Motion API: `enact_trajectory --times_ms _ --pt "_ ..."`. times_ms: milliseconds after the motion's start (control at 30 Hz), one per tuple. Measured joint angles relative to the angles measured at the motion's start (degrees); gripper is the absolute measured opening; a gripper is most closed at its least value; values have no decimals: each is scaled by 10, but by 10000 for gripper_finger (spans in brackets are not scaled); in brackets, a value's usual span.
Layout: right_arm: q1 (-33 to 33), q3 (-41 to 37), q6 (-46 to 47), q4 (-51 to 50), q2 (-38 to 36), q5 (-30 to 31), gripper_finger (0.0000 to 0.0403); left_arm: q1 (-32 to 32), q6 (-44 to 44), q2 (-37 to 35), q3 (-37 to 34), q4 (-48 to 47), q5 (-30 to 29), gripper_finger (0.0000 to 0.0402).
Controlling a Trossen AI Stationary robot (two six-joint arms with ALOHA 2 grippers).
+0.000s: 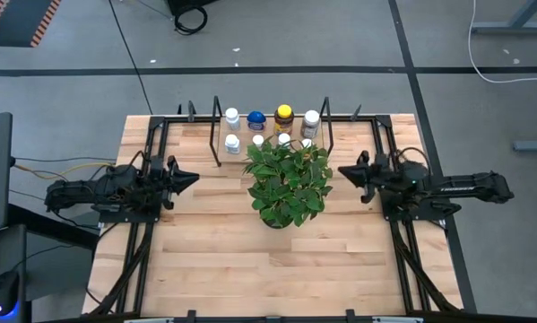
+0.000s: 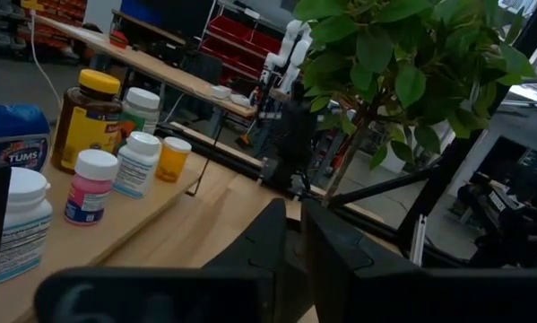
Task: Pick and place medicine bottles onto shelf by color
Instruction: Return to Home Position
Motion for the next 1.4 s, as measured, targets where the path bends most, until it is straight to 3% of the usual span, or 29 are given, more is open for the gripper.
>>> enact_trajectory --times_ms 367,600,1400 --pt "0 0 0 311 0 0 6 0 0 0 0 0 0 47" --pt "0 0 0 444 0 0 6 0 0 0 0 0 0 44" --pt "0 0 0 474 0 0 6 0 0 0 0 0 0 39"
